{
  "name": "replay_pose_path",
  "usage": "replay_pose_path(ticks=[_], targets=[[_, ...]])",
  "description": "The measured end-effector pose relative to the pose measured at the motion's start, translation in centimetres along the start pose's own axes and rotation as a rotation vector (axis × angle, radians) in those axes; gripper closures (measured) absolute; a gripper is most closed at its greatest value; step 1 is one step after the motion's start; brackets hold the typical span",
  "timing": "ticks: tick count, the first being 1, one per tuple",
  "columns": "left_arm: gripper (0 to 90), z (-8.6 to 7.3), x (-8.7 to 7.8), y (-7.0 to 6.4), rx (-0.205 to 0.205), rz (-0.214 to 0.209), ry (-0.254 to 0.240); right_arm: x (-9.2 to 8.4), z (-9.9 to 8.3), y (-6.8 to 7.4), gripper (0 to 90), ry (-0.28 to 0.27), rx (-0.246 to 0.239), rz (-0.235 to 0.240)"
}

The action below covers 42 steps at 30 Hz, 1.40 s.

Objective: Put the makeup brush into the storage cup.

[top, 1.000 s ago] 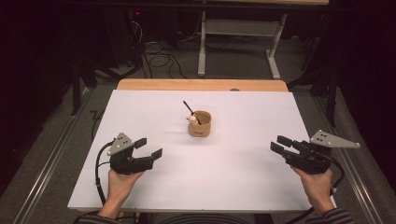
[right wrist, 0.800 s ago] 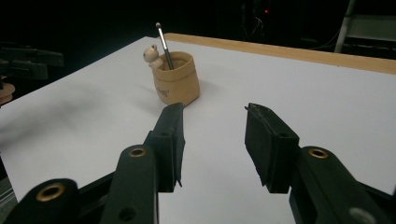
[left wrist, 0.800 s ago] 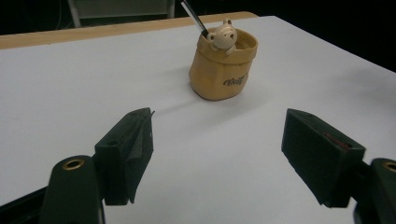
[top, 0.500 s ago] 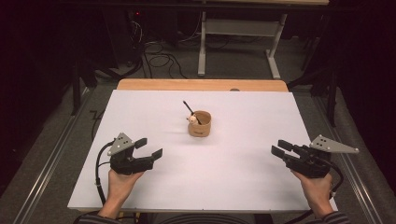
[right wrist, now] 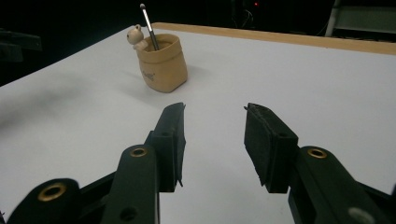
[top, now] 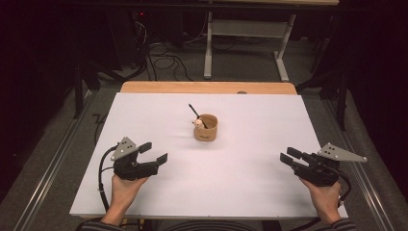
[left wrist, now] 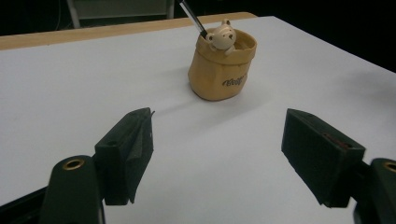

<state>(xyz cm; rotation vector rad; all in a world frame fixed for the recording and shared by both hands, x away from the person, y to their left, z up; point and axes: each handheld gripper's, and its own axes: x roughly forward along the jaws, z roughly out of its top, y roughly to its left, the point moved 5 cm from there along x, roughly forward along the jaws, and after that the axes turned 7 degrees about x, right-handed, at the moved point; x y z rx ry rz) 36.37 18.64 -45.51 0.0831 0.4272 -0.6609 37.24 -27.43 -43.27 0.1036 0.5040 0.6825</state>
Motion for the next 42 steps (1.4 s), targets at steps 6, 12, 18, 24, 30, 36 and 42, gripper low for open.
replay_pose_path(ticks=[6, 12, 18, 24, 30, 36, 42], targets=[[25.4, 0.0, 0.0, 0.0, 0.0, 0.0, 0.0, 0.3, -0.4, -0.1, 59.5, 0.001, 0.003, -0.003], [25.4, 0.0, 0.0, 0.0, -0.002, -0.002, -0.002, 0.6, -0.8, -0.2, 59.5, 0.009, 0.002, -0.008], [25.4, 0.0, 0.0, -0.1, 0.001, -0.004, -0.003, 0.6, -1.0, -0.5, 59.5, 0.012, 0.001, -0.019], [25.4, 0.0, 0.0, -0.1, 0.002, -0.004, -0.002, 0.8, -1.6, -0.6, 59.5, 0.022, 0.001, -0.029], [25.4, 0.0, -0.1, -0.1, 0.003, -0.003, -0.002, 1.0, -2.1, -0.4, 59.5, 0.029, -0.006, -0.029], [25.4, 0.0, -0.1, -0.1, 0.005, -0.003, -0.003, 1.5, -2.8, 0.4, 59.1, 0.045, -0.034, -0.011], [25.4, -0.1, -0.1, -0.2, 0.008, -0.004, -0.001, 1.9, -3.3, 1.1, 55.9, 0.057, -0.077, -0.017]])
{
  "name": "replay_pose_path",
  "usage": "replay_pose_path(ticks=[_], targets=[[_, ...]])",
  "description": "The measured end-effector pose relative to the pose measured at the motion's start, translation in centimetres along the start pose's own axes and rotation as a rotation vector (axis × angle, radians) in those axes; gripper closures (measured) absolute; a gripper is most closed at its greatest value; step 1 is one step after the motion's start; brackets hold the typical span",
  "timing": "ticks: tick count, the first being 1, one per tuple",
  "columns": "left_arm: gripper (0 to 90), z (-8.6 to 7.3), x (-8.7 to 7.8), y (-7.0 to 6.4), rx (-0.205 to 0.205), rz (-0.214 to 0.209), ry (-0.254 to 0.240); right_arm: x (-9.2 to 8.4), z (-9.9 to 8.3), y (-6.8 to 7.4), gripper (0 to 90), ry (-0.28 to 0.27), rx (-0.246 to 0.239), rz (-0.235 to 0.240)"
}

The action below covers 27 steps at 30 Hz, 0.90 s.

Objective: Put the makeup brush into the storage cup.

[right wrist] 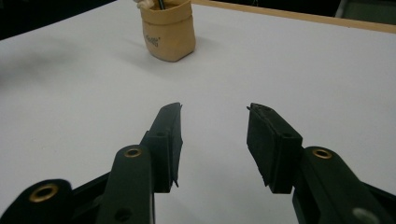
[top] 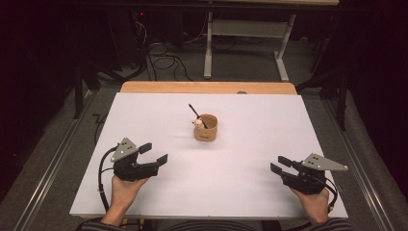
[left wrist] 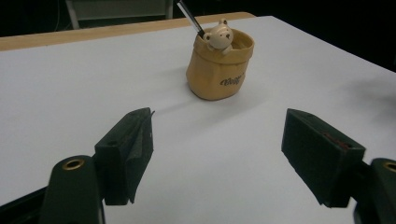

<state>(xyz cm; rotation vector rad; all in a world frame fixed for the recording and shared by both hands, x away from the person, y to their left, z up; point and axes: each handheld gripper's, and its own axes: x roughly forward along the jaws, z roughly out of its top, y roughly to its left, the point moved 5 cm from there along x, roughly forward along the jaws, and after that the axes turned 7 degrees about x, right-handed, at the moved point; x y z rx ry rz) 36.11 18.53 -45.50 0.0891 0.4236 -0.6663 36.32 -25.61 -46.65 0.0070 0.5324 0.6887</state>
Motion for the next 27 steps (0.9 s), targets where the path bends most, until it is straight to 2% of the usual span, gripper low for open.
replay_pose_path(ticks=[13, 27], targets=[[25.4, -0.08, 0.16, -0.07, 0.001, -0.002, 0.005, 0.19, 0.18, -0.02, 54.7, -0.033, 0.024, 0.011], [25.6, -0.18, 0.26, 0.04, 0.001, 0.0, 0.011, 0.38, 0.32, -0.02, 52.9, -0.044, 0.026, 0.008]])
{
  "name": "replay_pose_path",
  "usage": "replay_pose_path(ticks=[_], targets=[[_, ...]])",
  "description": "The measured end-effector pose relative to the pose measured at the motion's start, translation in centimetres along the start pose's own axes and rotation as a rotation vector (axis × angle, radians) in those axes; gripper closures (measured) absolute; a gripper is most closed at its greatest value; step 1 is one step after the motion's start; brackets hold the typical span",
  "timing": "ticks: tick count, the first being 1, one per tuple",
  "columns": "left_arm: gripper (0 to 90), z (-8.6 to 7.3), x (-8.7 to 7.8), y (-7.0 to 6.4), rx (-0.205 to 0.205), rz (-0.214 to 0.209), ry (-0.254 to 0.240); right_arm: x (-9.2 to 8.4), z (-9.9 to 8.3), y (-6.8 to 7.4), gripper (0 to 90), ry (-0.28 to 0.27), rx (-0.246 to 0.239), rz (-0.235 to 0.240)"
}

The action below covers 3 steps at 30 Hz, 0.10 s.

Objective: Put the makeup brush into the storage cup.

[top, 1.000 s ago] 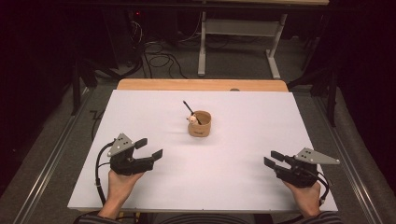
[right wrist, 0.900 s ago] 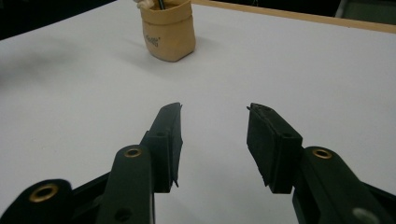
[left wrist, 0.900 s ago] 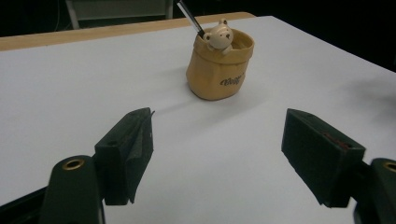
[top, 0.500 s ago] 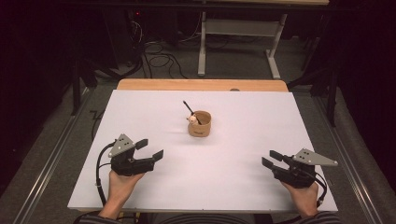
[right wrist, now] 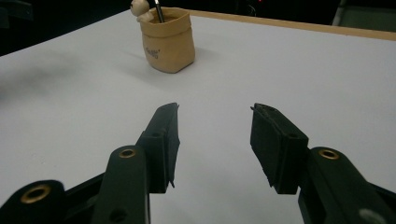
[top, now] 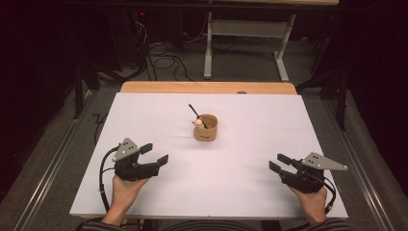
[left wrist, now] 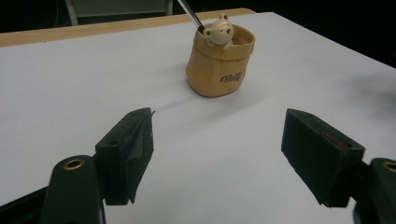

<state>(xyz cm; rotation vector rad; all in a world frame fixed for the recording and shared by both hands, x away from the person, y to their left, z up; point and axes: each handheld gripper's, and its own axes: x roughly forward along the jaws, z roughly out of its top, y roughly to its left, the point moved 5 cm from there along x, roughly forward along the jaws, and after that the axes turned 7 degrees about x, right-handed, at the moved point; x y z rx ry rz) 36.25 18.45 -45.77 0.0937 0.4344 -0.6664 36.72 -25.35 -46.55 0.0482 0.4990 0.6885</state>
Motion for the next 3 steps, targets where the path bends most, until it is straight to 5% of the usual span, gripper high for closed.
replay_pose_path(ticks=[3], targets=[[25.6, 0.01, -0.01, 0.07, -0.002, 0.002, -0.001, 0.05, 0.01, -0.07, 52.6, -0.001, 0.001, -0.002]])
